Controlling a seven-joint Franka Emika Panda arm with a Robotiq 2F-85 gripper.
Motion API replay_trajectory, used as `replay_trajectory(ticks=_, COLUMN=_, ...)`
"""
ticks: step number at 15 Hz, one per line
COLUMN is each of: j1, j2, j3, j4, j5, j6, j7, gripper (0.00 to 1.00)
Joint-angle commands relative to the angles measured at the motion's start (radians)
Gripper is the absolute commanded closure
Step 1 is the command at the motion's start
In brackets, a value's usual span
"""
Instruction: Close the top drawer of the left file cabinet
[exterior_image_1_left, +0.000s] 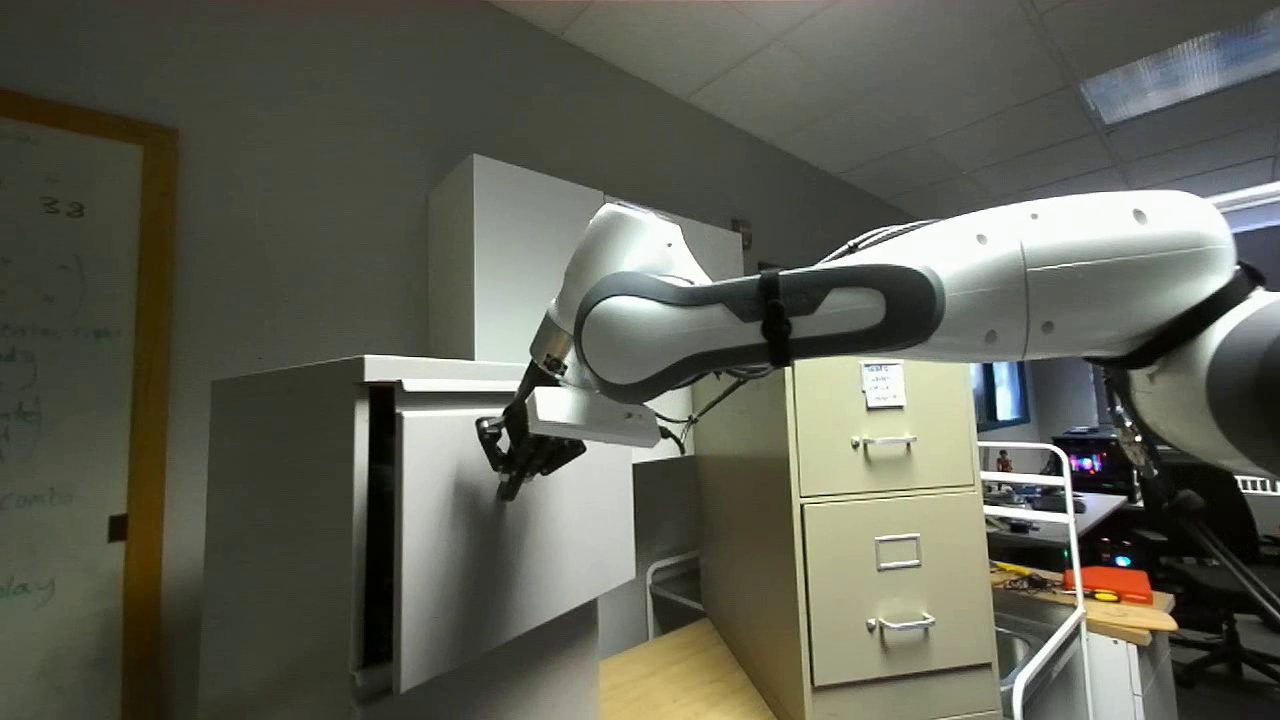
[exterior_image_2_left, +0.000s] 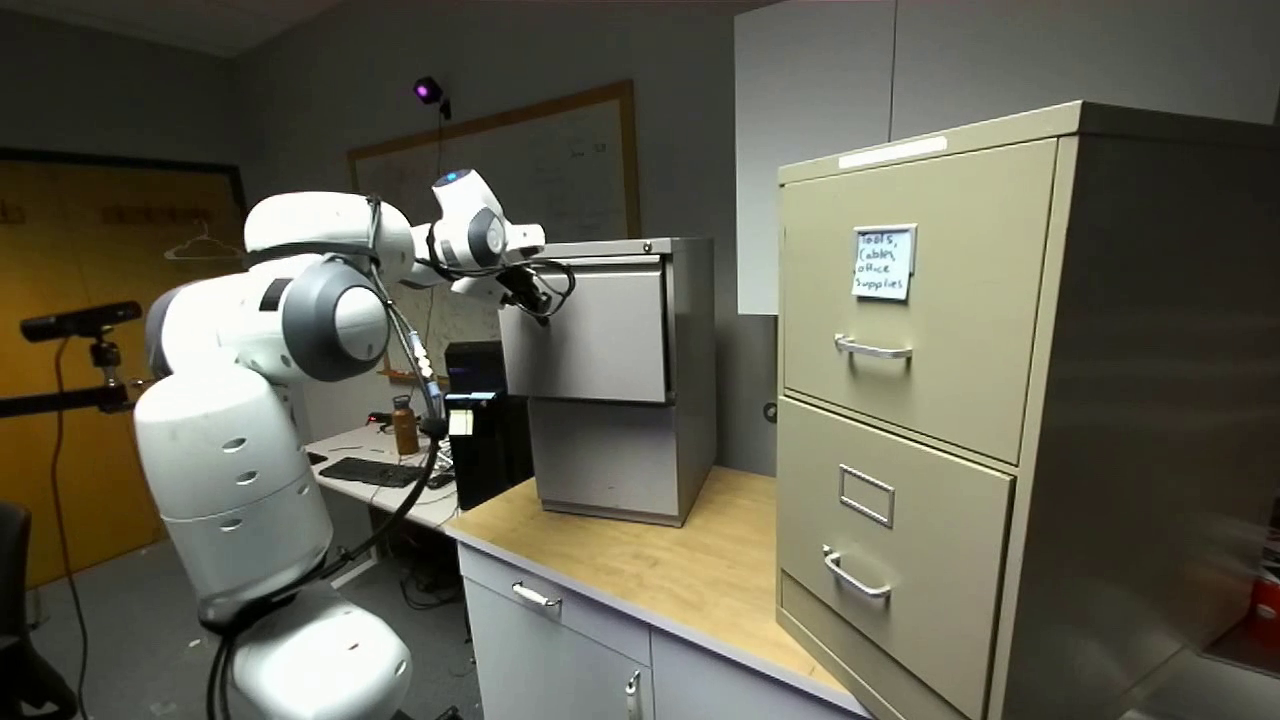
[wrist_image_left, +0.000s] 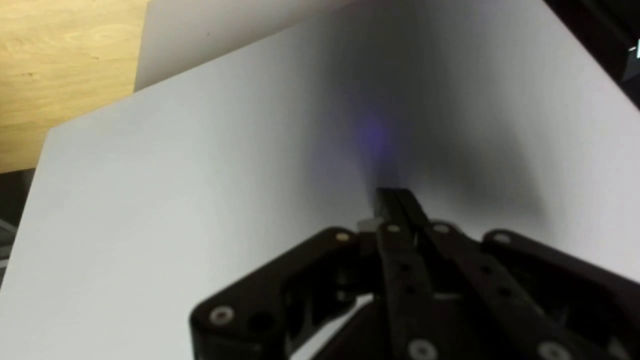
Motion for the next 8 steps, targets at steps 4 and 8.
replay_trajectory(ticks=4, j1=0.113, j2=0.301, j3=-0.079, j4=0.311, j5=-0.019, j6=0.023, j7=0.007, gripper=0.96)
replay_trajectory(ticks=8, j1=0.181, j2=0.386, j3=-0.131, j4=0.455, j5=-0.011, j6=-0.057, j7=0.007, gripper=0.97)
